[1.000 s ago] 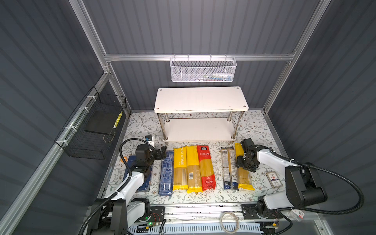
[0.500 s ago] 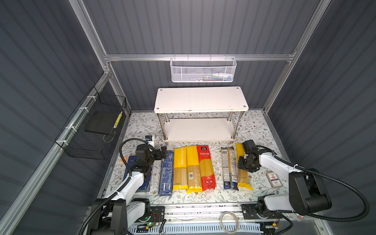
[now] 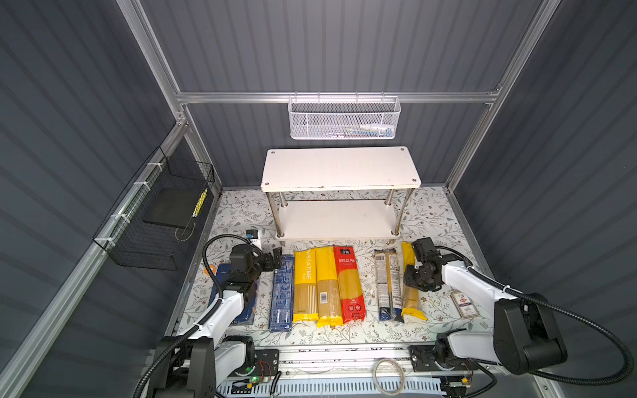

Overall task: Arrange pasta packages on shelves
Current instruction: Pick up the pasta bag from the middle-right of the table.

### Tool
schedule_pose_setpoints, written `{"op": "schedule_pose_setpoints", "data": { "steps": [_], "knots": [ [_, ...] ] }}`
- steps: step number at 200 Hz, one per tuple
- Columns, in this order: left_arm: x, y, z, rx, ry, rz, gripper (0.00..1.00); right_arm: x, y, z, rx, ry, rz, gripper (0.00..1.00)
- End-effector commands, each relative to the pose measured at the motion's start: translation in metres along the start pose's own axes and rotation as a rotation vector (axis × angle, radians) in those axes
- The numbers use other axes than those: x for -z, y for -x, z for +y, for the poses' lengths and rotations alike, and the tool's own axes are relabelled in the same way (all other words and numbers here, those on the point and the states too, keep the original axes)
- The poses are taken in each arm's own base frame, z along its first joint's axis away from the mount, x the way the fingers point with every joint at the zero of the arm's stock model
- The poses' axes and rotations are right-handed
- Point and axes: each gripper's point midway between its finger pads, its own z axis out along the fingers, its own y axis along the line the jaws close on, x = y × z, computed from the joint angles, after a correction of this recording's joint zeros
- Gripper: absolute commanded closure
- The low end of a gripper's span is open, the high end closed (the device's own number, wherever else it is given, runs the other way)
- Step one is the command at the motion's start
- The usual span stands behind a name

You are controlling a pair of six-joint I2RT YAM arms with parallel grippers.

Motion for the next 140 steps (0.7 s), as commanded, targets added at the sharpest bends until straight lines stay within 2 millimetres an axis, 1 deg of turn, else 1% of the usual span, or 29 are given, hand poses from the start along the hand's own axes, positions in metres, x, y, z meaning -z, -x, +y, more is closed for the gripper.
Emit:
{"op": "schedule_pose_setpoints", "data": {
  "steps": [1,29,46,70,93,97,119,140],
  "knots": [
    [0.001,0.011,-0.004,-0.026,-0.01,-0.014,0.01,0.011,0.0,-0.001,0.001,0.006,-0.012,0.85],
    [0.001,0.011,-0.004,-0.029,-0.008,-0.013,0.01,0.018,0.003,-0.003,-0.005,0.013,-0.037,0.9],
    [0.001,0.01,-0.003,-0.027,-0.007,-0.011,0.01,0.024,0.005,-0.002,-0.006,0.021,-0.048,0.91],
    [0.0,0.01,-0.003,-0.028,-0.007,-0.005,0.01,0.038,0.01,0.0,-0.008,0.046,-0.091,0.93],
    [-0.001,0.01,-0.003,-0.027,-0.005,-0.002,0.01,0.048,0.015,0.001,-0.016,0.065,-0.11,0.97],
    [-0.002,0.01,-0.003,-0.027,-0.005,-0.001,0.01,0.056,0.017,0.003,-0.015,0.08,-0.137,0.97],
    [-0.002,0.011,-0.003,-0.028,-0.006,-0.002,0.01,0.068,0.02,0.003,-0.014,0.102,-0.168,1.0],
    [-0.003,0.01,-0.003,-0.028,-0.006,0.004,0.01,0.08,0.024,0.004,-0.018,0.124,-0.195,1.0]
  ]
}}
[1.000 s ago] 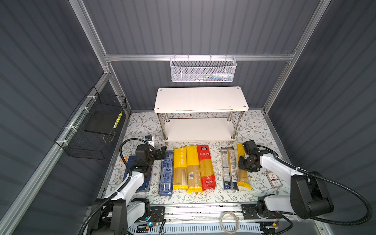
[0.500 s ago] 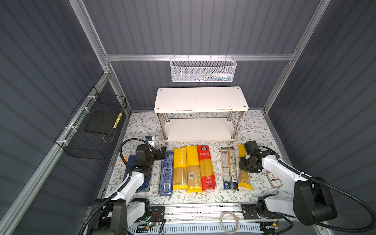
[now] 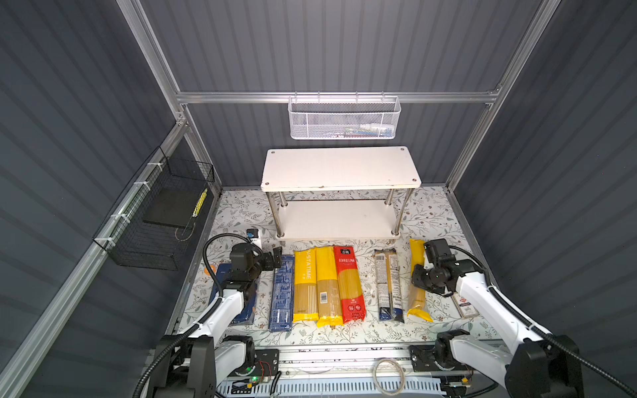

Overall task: Arrange pasta packages on shelves
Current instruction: Pick up the pasta bag from the middle-right of the table, then place the pasta bag on the shelf.

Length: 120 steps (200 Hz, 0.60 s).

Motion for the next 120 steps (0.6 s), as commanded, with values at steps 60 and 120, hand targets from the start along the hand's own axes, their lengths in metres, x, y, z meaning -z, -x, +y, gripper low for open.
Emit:
{"op": "schedule_pose_setpoints", "data": {
  "steps": [60,120],
  "knots": [
    [-0.002,0.008,-0.003,-0.023,-0.005,0.0,0.01,0.07,0.038,0.022,0.041,0.105,-0.16,0.99],
    [-0.002,0.008,-0.002,-0.024,-0.002,0.002,0.01,0.143,0.066,0.045,0.101,0.19,-0.281,0.98]
  ]
}}
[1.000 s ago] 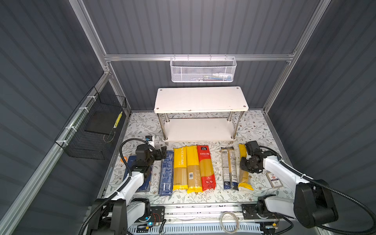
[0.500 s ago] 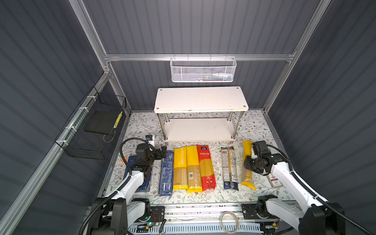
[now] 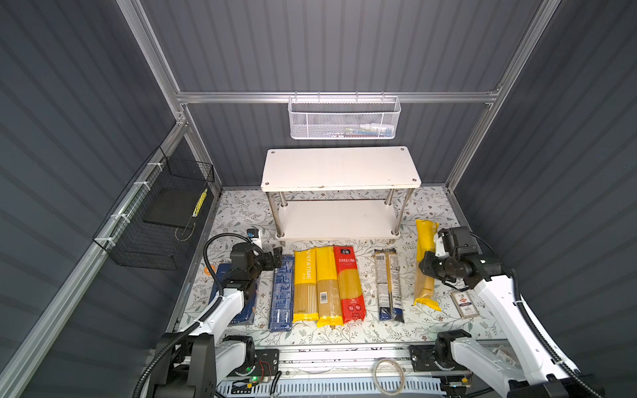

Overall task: Arrange pasta packages on shelves
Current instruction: Place the pasta bag on the shelf.

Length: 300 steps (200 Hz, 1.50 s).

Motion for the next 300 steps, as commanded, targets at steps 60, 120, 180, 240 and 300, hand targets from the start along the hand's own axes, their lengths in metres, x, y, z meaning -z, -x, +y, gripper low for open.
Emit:
{"op": "schedule_pose_setpoints", "data": {
  "steps": [60,120,180,240,300],
  "knots": [
    [0.001,0.01,-0.003,-0.027,-0.002,-0.011,0.01,0.096,0.08,0.042,0.116,0.094,-0.244,0.97],
    [0.001,0.009,-0.002,-0.03,0.001,-0.01,0.01,0.136,0.113,0.061,0.15,0.134,-0.33,0.97],
    [0.002,0.01,-0.003,-0.03,0.001,-0.013,0.01,0.15,0.141,0.088,0.189,0.206,-0.354,0.96],
    [0.002,0.01,-0.003,-0.03,0.001,-0.013,0.01,0.172,0.186,0.131,0.272,0.352,-0.448,0.95],
    [0.002,0.01,-0.003,-0.031,0.0,-0.014,0.01,0.167,0.224,0.174,0.3,0.522,-0.466,0.94]
  ]
}}
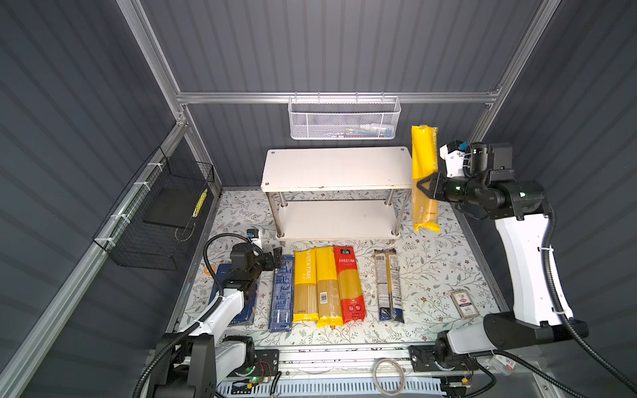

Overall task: Arrange pasta packages on shelves
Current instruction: Place the pasta bag on the shelf.

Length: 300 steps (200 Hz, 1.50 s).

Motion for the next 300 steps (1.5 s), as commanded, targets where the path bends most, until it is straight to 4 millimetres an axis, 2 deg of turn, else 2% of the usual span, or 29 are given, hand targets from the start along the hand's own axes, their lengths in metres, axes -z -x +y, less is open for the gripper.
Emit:
{"op": "schedule_pose_setpoints", "data": {
  "steps": [1,130,207,246,283,300],
  "knots": [
    [0.002,0.01,-0.004,-0.027,-0.005,-0.014,0.01,0.011,0.049,0.034,0.074,0.15,-0.167,0.94],
    [0.002,0.009,-0.008,-0.041,-0.022,-0.013,0.01,-0.037,0.071,0.042,0.049,0.262,-0.117,0.91],
    [0.002,0.01,-0.007,-0.042,-0.019,-0.015,0.01,-0.066,0.064,0.025,0.004,0.228,-0.049,0.87],
    [0.002,0.01,-0.007,-0.041,-0.018,-0.013,0.01,-0.08,0.06,0.013,-0.034,0.22,-0.017,0.84],
    [0.002,0.01,-0.007,-0.041,-0.015,-0.013,0.01,-0.082,0.058,0.009,-0.04,0.214,-0.004,0.71],
    [0.002,0.01,-0.007,-0.042,-0.016,-0.012,0.01,-0.082,0.058,0.007,-0.044,0.213,-0.003,0.69]
  ]
}}
